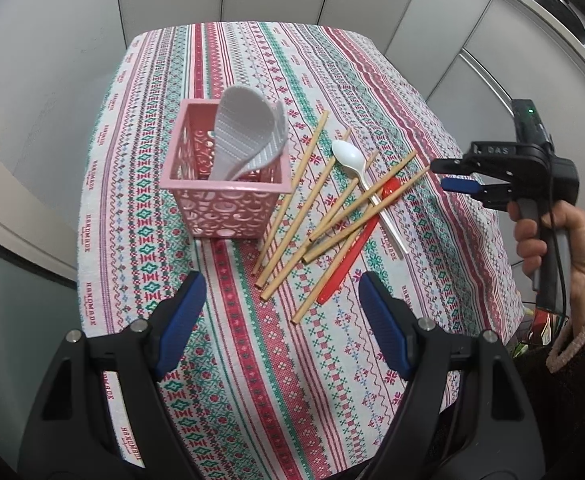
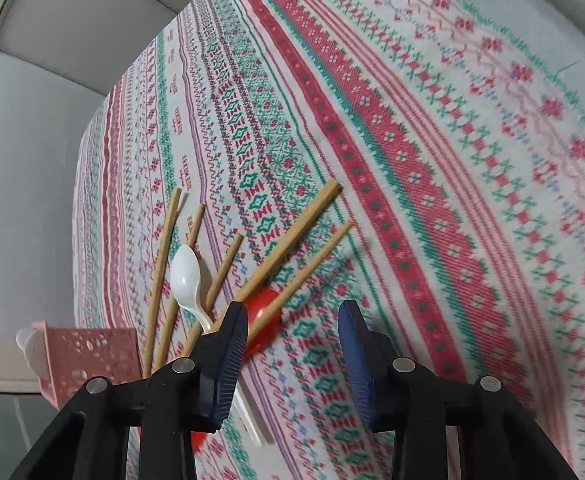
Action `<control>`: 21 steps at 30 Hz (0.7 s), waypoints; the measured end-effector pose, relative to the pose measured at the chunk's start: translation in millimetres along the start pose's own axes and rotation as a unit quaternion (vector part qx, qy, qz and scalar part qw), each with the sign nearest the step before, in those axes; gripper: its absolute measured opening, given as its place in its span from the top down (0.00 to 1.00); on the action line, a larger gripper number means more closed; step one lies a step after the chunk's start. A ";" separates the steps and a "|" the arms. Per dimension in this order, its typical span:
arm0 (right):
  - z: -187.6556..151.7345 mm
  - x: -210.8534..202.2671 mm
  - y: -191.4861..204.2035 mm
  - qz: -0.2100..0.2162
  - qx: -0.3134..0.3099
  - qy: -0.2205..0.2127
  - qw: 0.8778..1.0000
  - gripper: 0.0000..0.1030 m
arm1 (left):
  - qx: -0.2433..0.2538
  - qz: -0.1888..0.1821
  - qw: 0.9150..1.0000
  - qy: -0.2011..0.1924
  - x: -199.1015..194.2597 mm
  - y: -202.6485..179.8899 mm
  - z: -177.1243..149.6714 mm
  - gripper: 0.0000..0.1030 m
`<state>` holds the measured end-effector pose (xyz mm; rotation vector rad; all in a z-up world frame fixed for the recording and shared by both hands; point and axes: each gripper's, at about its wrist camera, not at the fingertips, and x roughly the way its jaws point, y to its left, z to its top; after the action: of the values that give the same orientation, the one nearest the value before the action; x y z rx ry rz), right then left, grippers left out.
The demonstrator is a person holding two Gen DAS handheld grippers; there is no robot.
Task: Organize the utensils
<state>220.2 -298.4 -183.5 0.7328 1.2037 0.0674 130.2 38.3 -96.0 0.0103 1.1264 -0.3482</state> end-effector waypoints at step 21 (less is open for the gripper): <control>15.2 -12.0 -18.5 0.055 0.046 -0.027 0.997 0.93 | 0.070 -0.030 0.997 -0.005 -6.2 -40.7 0.0 0.24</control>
<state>222.7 -325.0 -181.3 0.8776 1.1201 0.0832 116.5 1.5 -83.8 0.0991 1.0921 -0.4800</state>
